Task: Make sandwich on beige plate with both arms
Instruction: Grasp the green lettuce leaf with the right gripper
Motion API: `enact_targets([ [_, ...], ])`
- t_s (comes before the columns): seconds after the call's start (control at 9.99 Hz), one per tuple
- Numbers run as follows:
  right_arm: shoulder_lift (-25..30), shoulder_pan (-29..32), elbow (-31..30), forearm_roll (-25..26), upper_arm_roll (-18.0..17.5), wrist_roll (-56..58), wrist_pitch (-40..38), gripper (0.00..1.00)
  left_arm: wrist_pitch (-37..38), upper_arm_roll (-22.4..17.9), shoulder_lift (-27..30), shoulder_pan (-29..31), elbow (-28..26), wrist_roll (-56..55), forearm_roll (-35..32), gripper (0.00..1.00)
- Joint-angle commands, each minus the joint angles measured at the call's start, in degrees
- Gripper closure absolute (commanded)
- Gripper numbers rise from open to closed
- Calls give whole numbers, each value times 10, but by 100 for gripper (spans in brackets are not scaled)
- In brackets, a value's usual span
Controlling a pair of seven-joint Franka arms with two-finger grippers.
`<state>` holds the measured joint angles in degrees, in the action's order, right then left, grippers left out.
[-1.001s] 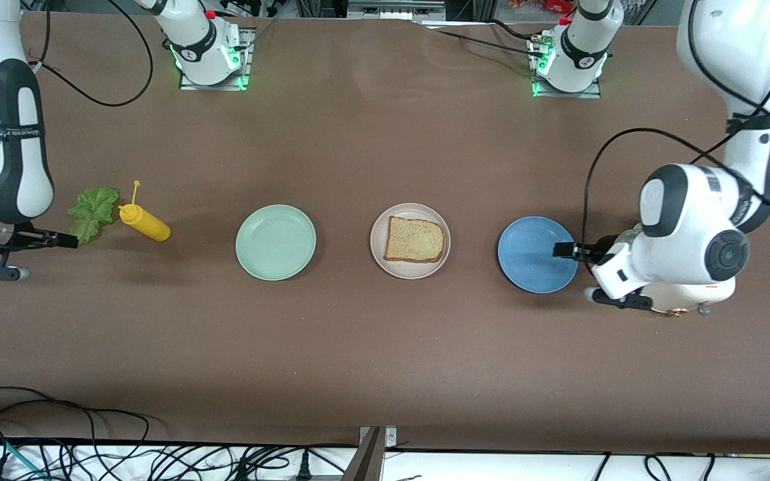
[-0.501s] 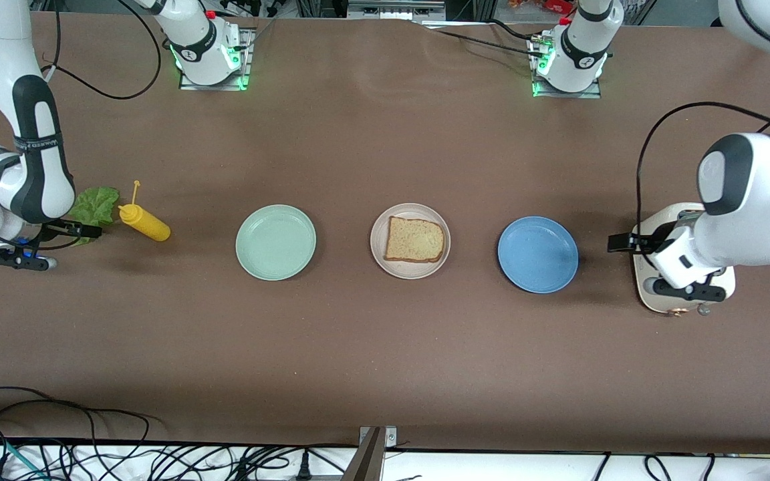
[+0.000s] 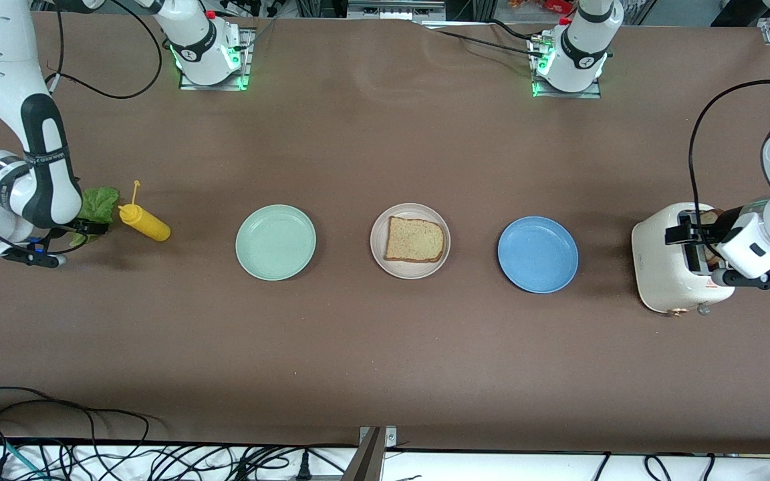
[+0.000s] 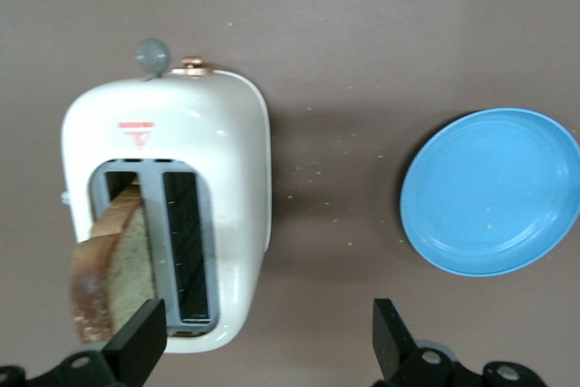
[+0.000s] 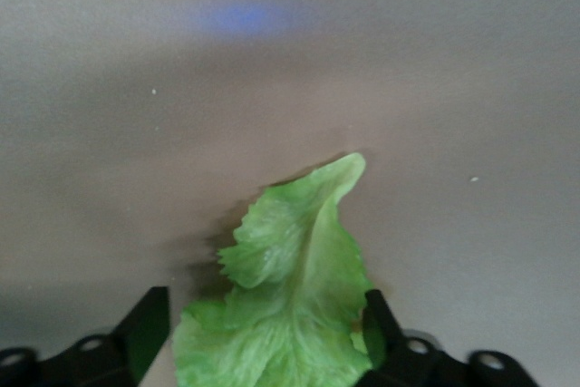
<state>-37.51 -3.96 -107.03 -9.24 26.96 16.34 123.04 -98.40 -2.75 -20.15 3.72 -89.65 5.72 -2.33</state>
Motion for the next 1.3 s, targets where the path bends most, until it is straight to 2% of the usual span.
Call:
enact_targets([
  [0.0, 0, 6, -3, -13, -5, 19, -2, 94, 11, 5, 0, 10, 15, -1, -19, 0],
  [0.1, 0, 6, -2, -13, -5, 19, -3, 100, 11, 5, -1, 18, 15, -1, -19, 0],
  [0.7, 20, 0, 11, -12, -4, 21, -19, 100, 11, 6, -2, 18, 16, -4, -14, 0],
  [0.9, 38, -1, 73, -8, -2, 20, -116, 100, 11, 6, -3, 17, 16, -5, -14, 0],
  [1.2, 42, -1, 224, -3, -1, 12, -301, 100, 11, 7, -3, 16, 16, -6, -14, 0],
])
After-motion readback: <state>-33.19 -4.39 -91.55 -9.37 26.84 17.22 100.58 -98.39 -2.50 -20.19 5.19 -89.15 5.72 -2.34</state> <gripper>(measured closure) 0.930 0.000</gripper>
